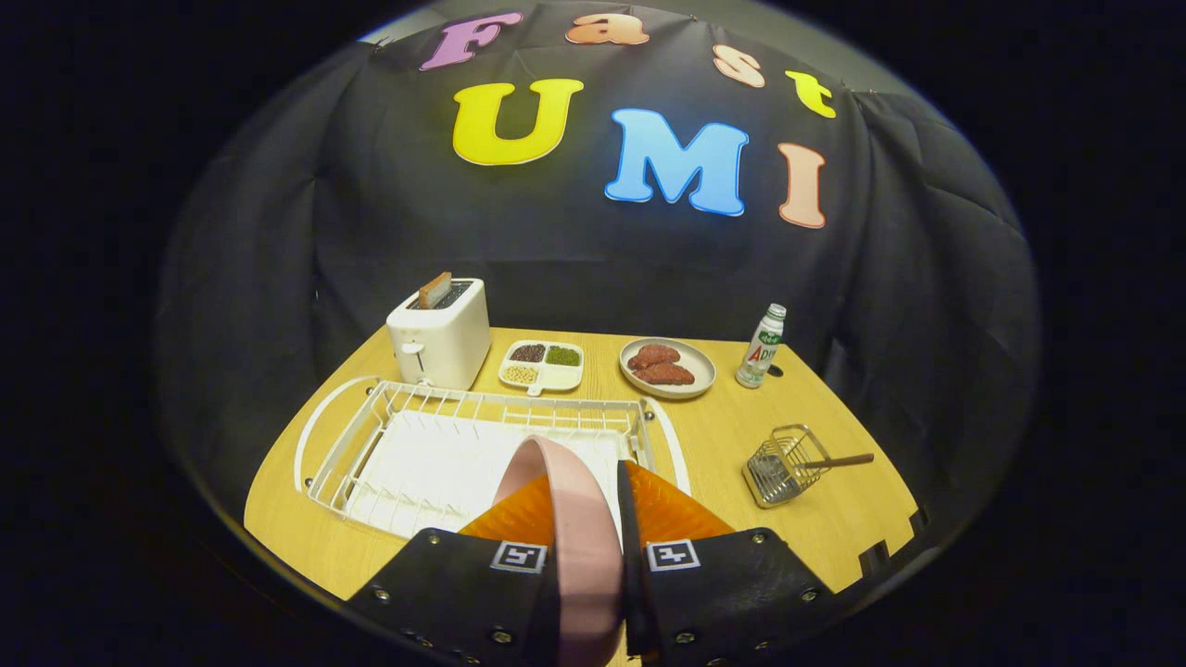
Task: Take the plate from the dish rack, then take the spoon from the basket and place it into the plate.
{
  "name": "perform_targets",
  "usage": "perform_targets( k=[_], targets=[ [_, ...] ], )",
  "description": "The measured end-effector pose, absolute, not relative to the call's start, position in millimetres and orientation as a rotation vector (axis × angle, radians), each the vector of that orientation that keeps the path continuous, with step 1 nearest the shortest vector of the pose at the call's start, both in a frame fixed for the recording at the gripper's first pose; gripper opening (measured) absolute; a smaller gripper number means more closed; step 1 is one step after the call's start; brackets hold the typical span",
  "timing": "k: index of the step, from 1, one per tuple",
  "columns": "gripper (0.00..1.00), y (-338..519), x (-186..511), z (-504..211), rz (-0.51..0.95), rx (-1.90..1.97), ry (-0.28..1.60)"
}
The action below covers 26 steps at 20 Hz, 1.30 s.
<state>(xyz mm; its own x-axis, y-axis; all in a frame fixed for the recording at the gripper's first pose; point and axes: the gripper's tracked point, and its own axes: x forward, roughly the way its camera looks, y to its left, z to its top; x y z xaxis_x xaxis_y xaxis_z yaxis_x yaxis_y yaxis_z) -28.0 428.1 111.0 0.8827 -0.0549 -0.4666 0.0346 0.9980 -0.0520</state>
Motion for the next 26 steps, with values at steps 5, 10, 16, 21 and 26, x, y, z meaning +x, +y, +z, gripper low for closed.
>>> perform_targets(
  k=[5,10,16,21,26],
  targets=[
    [0.25,417,-69,75,-0.01,0.014,0.534],
    [0.25,420,-86,39,0.038,0.137,0.573],
    [0.25,419,-88,-4,0.053,0.285,0.615],
    [0.28,413,-82,-27,0.04,0.404,0.624],
    [0.4,404,-84,-30,0.031,0.374,0.628]
  ],
)
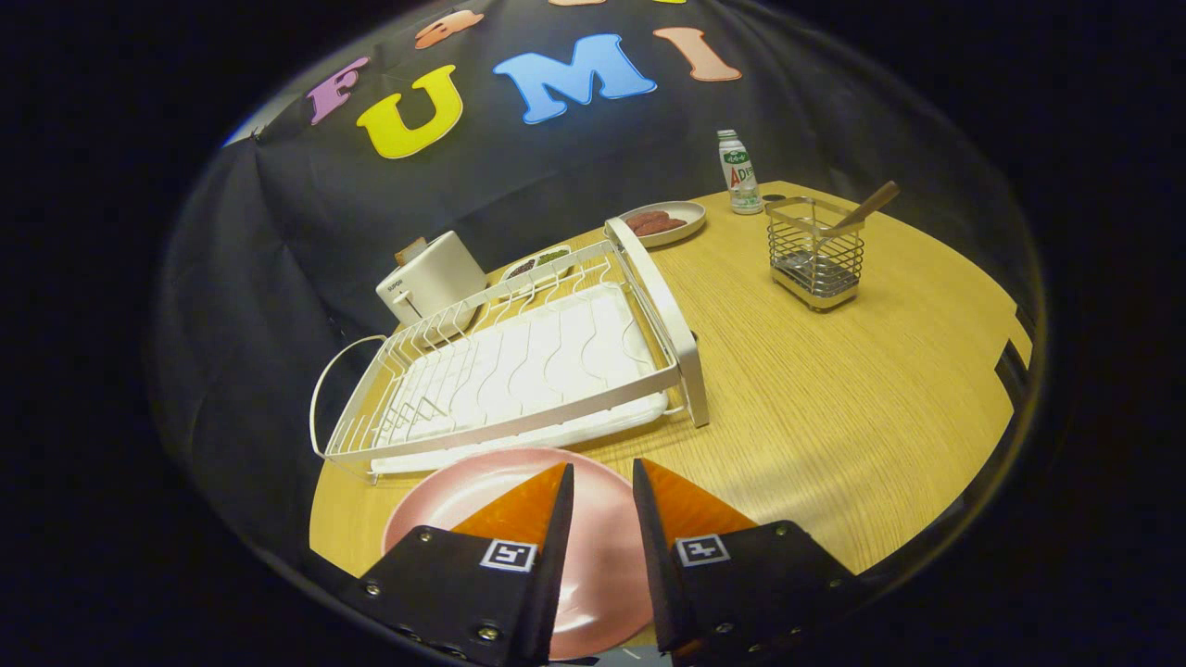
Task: Take the plate from the dish rack, then take the spoon from the basket and place it into the plate.
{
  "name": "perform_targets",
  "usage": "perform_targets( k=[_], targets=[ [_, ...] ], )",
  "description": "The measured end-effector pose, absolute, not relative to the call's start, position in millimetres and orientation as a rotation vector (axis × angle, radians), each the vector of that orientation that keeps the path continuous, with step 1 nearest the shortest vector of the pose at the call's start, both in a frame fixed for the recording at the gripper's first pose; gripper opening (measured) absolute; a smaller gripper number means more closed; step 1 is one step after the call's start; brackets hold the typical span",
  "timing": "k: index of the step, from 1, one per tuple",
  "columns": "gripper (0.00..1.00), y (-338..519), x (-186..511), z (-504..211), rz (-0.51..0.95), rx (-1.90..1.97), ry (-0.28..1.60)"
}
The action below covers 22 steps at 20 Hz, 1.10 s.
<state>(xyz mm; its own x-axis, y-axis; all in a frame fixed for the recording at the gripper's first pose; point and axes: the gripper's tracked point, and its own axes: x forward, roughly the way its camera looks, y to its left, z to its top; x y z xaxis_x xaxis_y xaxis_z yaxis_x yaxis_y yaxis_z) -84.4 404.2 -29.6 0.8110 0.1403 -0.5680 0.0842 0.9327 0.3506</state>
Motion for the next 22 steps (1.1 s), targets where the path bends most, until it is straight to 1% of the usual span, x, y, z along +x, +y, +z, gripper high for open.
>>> perform_targets(
  k=[9,12,17,22],
  targets=[
    [0.4,400,-86,-4,0.076,0.295,0.561],
    [0.4,392,-82,6,0.069,0.284,0.54],
    [0.4,356,-68,34,0.002,0.3,0.458],
    [0.4,298,-47,52,-0.119,0.324,0.391]
  ],
)
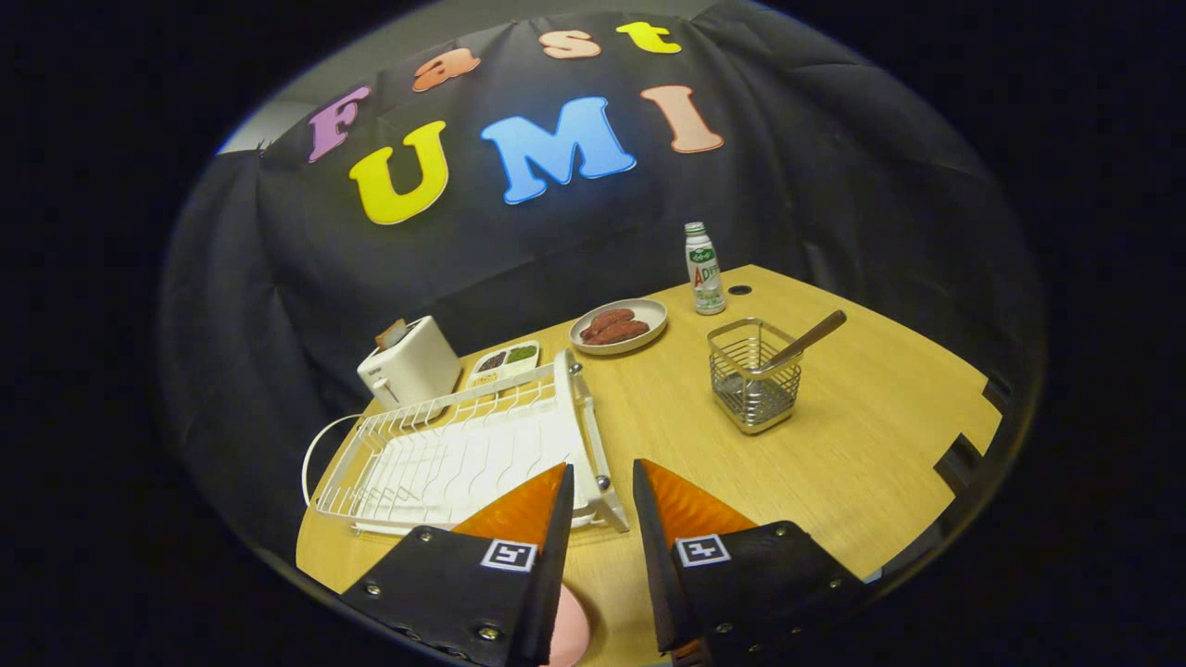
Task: Take the plate from the dish rack, then take the spoon from the basket and place it into the plate.
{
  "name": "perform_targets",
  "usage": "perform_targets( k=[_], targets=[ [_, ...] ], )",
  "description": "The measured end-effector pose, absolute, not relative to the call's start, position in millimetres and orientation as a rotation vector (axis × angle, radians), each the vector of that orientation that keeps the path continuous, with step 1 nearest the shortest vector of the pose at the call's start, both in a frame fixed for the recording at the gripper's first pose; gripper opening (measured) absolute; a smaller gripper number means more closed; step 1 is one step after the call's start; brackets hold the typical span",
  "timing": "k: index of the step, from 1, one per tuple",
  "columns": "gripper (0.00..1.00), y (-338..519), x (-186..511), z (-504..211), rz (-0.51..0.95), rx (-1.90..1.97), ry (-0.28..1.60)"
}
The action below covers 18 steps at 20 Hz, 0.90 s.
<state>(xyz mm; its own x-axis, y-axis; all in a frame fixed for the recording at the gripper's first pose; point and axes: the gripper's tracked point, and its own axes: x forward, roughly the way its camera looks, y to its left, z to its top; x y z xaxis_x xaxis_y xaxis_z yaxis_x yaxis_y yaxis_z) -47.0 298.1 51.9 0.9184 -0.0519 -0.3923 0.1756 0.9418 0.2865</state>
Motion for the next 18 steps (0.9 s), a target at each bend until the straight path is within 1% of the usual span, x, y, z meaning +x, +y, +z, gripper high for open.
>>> perform_targets(
  k=[4,11,18],
  targets=[
    [0.4,245,-32,53,-0.239,0.369,0.364],
    [0.4,161,-7,31,-0.45,0.497,0.348],
    [0.4,123,30,14,-0.544,0.601,0.33]
  ],
)
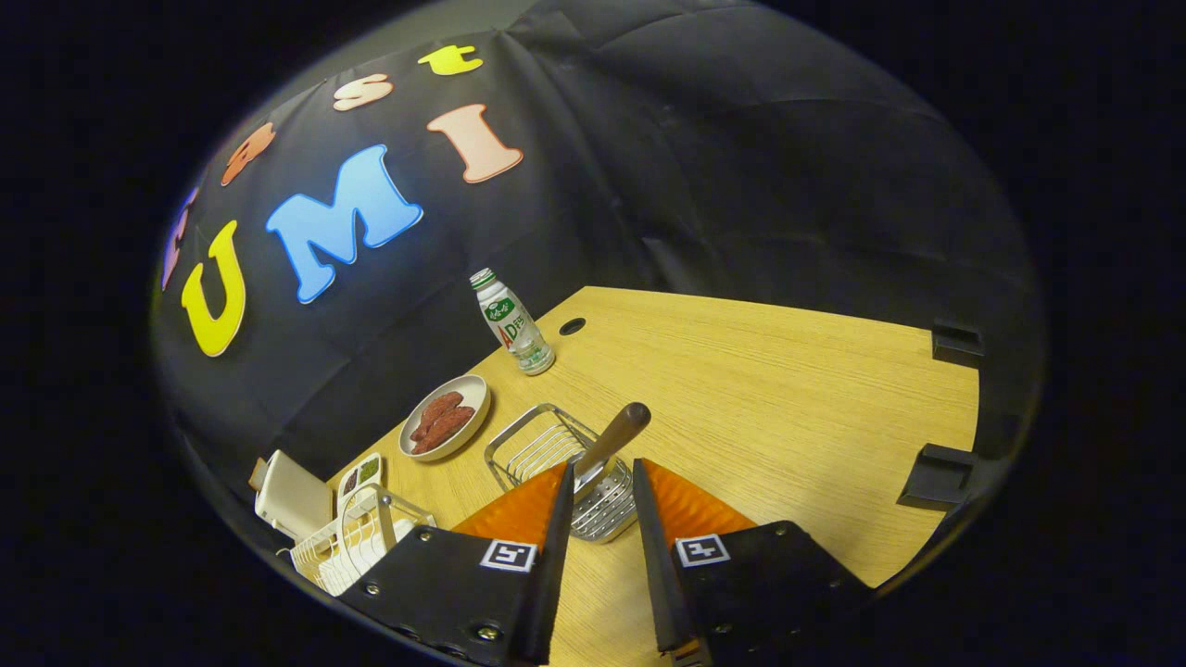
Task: Take the plate from the dish rack, then take the spoon from the basket and place it into the plate.
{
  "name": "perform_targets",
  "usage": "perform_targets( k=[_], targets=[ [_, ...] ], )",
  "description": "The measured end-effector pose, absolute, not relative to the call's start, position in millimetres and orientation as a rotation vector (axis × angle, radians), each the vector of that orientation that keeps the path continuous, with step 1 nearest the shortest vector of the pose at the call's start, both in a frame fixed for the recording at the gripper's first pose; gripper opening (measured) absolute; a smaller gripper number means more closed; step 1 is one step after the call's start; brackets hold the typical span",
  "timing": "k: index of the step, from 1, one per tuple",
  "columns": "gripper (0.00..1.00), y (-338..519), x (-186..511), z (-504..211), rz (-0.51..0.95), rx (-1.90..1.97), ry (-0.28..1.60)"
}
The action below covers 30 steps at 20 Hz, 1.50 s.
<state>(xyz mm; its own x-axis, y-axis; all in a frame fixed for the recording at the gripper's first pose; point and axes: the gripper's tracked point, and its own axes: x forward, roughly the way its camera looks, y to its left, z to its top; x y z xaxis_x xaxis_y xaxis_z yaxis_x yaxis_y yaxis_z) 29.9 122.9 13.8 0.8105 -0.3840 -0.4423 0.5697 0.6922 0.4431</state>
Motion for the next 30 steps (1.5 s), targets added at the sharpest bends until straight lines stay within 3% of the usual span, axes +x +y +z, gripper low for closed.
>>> perform_targets(
  k=[5,6,7,8,9,11,13,21,24,25,30],
  targets=[
    [0.4,113,49,9,-0.556,0.643,0.332],
    [0.34,110,50,10,-0.56,0.64,0.328],
    [0.22,109,50,11,-0.562,0.636,0.333],
    [0.22,111,57,17,-0.53,0.637,0.306],
    [0.12,113,56,18,-0.525,0.608,0.309],
    [0.12,117,56,24,-0.501,0.583,0.298],
    [0.04,115,55,24,-0.504,0.562,0.307],
    [0.04,113,54,20,-0.478,0.569,0.314],
    [0.11,110,46,12,-0.497,0.563,0.34],
    [0.17,111,43,15,-0.493,0.564,0.334],
    [0.21,109,36,23,-0.489,0.529,0.33]
  ],
)
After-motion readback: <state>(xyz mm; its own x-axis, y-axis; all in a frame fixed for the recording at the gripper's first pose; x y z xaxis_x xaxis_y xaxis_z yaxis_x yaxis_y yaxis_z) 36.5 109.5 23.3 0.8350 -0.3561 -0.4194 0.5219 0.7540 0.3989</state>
